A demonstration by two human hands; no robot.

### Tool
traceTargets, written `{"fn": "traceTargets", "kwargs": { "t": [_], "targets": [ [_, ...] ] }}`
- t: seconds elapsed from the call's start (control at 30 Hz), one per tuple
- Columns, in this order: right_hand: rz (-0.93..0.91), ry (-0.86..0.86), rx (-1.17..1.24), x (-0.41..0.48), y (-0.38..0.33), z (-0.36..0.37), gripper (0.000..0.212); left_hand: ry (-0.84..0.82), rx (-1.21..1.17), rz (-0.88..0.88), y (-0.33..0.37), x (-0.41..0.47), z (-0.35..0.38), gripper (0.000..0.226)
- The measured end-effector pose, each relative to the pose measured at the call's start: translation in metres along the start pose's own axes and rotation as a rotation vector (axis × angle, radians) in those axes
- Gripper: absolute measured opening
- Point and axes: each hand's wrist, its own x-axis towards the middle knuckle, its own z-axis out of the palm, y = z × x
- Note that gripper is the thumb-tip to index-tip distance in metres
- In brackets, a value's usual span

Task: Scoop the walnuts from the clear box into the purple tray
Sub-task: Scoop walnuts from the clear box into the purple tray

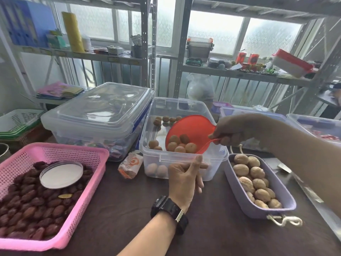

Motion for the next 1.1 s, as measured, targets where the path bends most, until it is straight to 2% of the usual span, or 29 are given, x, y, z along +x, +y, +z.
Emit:
{"fn": "traceTargets", "kwargs": {
  "t": [0.17, 0.4, 0.63, 0.83, 0.93, 1.1],
  "targets": [
    [-0.065, -0.008, 0.304, -0.009, 0.018, -0.017, 0.036, -0.010, 0.012, -0.004, 0.000, 0.000, 0.000, 0.042],
    [-0.165, -0.009, 0.560, -0.022, 0.039, -0.027, 0.032, -0.014, 0.009, -0.036, 0.003, 0.000, -0.001, 0.045],
    [-0.154, 0.087, 0.590, -0.054, 0.064, -0.026, 0.036, -0.084, 0.037, -0.098, 0.006, -0.002, -0.002, 0.051],
    [-0.118, 0.135, 0.616, -0.095, 0.106, -0.026, 0.034, -0.333, 0.167, -0.106, 0.004, -0.010, 0.003, 0.039],
    [-0.113, 0.175, 0.613, -0.116, 0.136, -0.022, 0.037, -0.422, 0.240, -0.081, 0.000, -0.017, 0.007, 0.042],
    [-0.009, 0.378, 0.515, -0.146, 0.184, -0.009, 0.032, -0.524, 0.401, -0.055, -0.005, -0.027, 0.015, 0.040]
  ]
}}
